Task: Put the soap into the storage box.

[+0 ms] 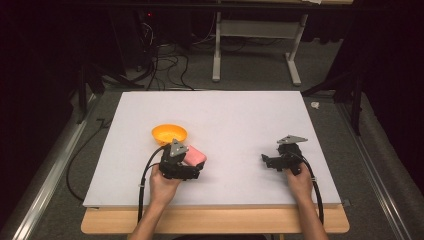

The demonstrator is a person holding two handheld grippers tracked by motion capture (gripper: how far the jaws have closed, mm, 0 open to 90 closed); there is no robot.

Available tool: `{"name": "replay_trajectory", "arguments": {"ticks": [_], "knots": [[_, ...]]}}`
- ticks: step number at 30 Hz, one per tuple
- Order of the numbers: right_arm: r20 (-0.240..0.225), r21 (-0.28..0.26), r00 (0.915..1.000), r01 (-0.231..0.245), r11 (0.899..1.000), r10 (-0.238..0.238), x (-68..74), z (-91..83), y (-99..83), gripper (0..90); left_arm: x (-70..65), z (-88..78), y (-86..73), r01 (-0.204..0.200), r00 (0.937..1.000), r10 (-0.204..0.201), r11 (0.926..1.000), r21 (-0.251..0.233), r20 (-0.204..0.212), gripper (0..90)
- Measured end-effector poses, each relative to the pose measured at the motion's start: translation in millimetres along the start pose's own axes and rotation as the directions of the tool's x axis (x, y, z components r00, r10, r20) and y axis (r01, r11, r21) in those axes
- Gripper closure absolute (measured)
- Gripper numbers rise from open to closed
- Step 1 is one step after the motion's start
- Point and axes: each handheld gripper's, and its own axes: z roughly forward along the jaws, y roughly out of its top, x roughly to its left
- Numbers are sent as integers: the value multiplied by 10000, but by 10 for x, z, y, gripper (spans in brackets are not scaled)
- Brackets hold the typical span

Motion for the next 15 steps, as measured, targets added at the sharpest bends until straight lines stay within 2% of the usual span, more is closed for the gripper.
{"name": "replay_trajectory", "arguments": {"ticks": [2,15], "knots": [[1,4,10000,-14,10000,14,1,0,0,149,12,-18,-11,56,10000,-56,10000,-4,58,136],[6,-2,10000,12,10000,-12,1,0,0,150,129,-152,-78,423,9987,-427,9989,-177,-262,136]]}}
